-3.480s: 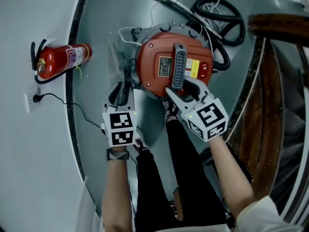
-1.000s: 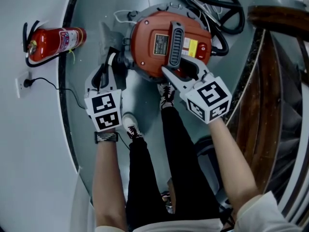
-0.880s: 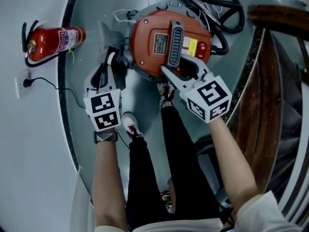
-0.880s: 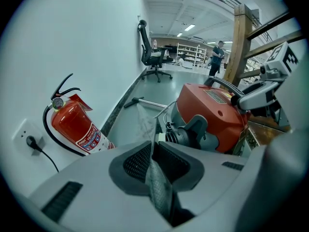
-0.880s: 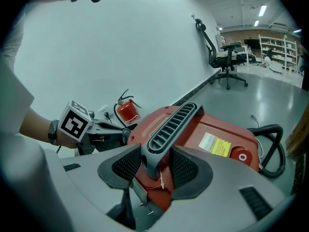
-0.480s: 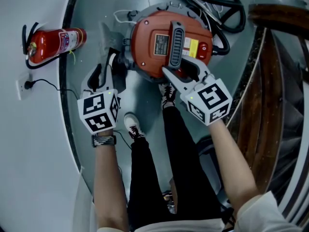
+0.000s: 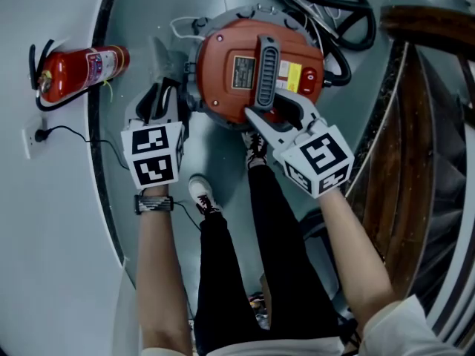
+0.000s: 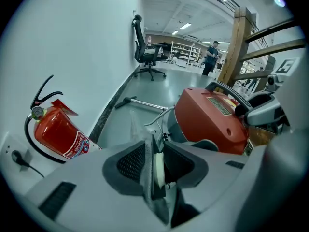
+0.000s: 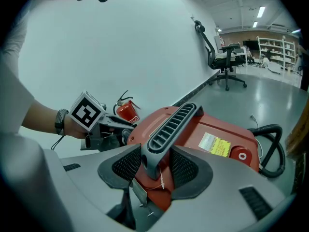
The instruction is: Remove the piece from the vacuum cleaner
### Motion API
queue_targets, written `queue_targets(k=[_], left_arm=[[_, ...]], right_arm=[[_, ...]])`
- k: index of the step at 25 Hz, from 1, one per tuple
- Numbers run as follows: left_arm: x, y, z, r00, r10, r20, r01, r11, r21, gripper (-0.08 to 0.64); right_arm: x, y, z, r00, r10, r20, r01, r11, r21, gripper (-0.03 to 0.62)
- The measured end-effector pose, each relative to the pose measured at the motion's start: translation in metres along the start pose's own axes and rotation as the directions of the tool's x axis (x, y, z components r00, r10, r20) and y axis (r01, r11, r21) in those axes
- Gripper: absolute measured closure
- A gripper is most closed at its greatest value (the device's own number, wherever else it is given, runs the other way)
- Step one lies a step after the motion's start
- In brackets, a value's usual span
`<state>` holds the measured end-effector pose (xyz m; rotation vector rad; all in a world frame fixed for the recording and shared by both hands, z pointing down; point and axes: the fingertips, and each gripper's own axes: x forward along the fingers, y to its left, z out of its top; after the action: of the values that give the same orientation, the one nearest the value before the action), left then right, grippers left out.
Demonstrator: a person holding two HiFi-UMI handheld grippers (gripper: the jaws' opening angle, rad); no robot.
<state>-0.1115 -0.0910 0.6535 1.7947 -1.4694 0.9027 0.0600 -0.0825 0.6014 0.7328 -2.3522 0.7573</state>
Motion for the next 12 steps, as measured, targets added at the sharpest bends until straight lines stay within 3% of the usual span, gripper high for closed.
queue_targets(k=[8,12], left_arm=[[0.0022,-0.0006,-0.0009,1.0,0.004,-0.001,-0.004,0.999,0.041,0.525],[0.0009,0.0,-0.0013,1.0,0.016,0.009,-0.016,0.999,0.044,0.529]], right_arm=[[-0.0004,-0.0002,0.0004,1.0,0.001,0.004,-0.001,1.0,-0.004,0.397],[-0.0003,0.0,-0.0002,1.0,0.005,0.002,-0.005,1.0,-0.004,0.397]])
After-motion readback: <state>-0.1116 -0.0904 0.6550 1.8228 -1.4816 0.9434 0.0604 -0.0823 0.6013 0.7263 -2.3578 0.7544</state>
